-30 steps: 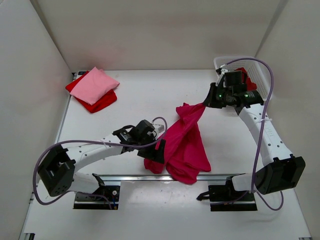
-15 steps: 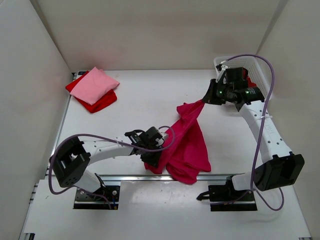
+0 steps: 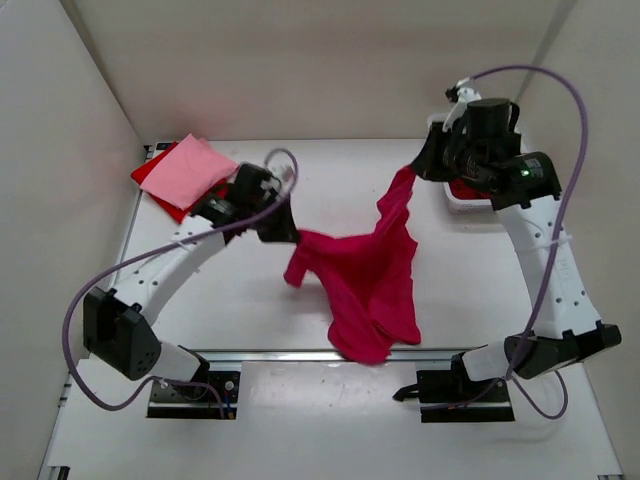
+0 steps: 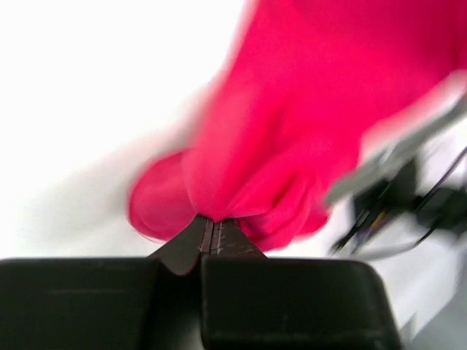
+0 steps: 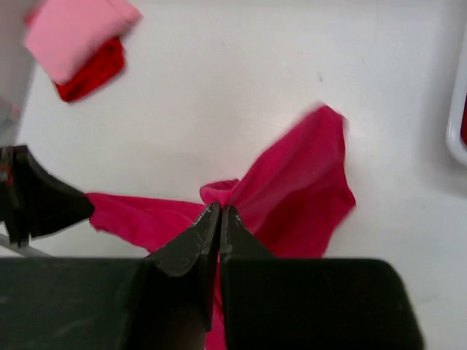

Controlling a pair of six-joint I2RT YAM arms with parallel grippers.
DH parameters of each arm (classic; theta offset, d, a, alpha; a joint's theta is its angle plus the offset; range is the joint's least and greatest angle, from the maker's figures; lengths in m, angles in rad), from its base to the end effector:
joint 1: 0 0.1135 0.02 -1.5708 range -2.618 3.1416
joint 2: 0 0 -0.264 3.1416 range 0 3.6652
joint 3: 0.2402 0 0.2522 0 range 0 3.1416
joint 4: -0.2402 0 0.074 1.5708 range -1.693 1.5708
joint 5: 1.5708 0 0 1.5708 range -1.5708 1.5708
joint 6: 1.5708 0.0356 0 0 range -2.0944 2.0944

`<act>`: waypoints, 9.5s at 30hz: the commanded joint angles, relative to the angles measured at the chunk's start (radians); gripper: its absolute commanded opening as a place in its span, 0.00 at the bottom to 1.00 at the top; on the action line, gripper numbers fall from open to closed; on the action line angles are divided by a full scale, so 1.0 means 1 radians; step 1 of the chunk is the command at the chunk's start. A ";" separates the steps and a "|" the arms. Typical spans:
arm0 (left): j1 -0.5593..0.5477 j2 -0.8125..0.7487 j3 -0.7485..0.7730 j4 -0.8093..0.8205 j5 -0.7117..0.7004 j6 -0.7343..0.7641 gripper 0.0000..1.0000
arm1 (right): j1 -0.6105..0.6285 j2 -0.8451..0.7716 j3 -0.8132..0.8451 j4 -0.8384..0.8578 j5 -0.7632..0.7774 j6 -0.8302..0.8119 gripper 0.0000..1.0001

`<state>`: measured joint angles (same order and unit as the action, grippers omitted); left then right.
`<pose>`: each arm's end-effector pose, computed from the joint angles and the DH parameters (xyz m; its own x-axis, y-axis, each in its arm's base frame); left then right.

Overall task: Fold and stack the t-shirts
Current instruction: Flatten out the crumpled T-shirt at the center of the board.

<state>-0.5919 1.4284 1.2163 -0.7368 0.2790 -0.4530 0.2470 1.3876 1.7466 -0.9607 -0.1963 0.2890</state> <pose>0.2416 -0.1742 0.2940 -0.8995 0.0978 -0.4259 0.3068 0.8353 -0.4562 0.2601 0.0727 0.4537 -0.6389 0.1272 -0.7587 -0.2229 0.9134 0.3408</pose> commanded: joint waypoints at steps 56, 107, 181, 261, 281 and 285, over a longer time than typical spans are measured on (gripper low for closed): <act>0.448 0.179 1.154 -0.309 -0.178 -0.110 0.01 | -0.173 0.162 0.924 0.099 -0.236 0.067 0.00; 0.400 0.011 0.011 -0.155 -0.227 -0.170 0.00 | 0.147 -0.153 -0.655 0.276 -0.114 0.099 0.17; 0.523 -0.240 -0.299 -0.007 -0.308 -0.135 0.07 | -0.170 -0.142 -1.124 0.700 -0.141 0.259 0.00; 0.555 0.118 -0.174 0.406 -0.081 -0.391 0.00 | -0.204 -0.013 -0.952 0.646 -0.396 0.145 0.00; 0.518 0.055 -0.105 -0.056 -0.227 -0.130 0.08 | -0.443 0.022 -0.851 0.211 -0.551 -0.054 0.00; 0.512 0.023 -0.156 -0.096 -0.236 -0.104 0.11 | -0.433 0.028 -0.849 0.212 -0.560 -0.031 0.00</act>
<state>-0.0841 1.5204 1.0611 -0.8104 0.1009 -0.6052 -0.1787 1.4406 0.8639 -0.7792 -0.7624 0.2623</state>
